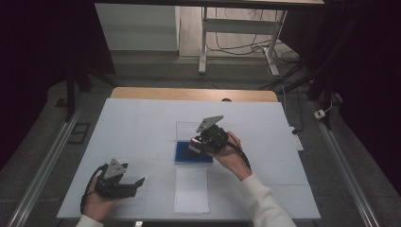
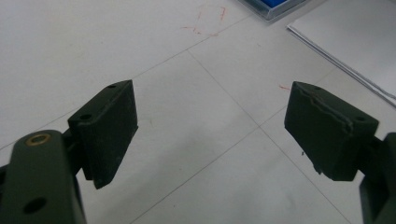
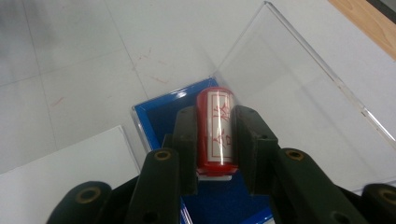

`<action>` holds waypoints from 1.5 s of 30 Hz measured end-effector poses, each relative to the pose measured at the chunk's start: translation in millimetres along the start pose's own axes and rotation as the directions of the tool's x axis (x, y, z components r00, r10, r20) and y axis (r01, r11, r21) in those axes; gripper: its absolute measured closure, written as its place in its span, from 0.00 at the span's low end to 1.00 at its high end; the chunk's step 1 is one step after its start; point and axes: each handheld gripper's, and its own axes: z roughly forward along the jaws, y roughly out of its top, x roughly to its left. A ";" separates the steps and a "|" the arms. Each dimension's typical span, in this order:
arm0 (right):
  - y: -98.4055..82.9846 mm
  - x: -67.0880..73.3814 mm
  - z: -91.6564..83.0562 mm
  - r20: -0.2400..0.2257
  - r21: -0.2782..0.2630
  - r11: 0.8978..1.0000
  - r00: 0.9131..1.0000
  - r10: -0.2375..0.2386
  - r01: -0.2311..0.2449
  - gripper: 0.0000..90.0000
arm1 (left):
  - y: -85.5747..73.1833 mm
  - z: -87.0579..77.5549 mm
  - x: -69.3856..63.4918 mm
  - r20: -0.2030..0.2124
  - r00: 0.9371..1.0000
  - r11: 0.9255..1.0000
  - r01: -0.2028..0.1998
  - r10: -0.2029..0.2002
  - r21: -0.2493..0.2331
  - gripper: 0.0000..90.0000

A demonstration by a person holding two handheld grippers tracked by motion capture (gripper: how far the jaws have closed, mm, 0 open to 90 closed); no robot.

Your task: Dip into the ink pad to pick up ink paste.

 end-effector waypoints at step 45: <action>-5.3 0.8 29.6 0.010 0.115 0.993 1.000 0.000 -0.002 0.78 | -0.7 2.2 -1.1 0.001 1.000 1.000 -0.001 0.001 0.021 0.19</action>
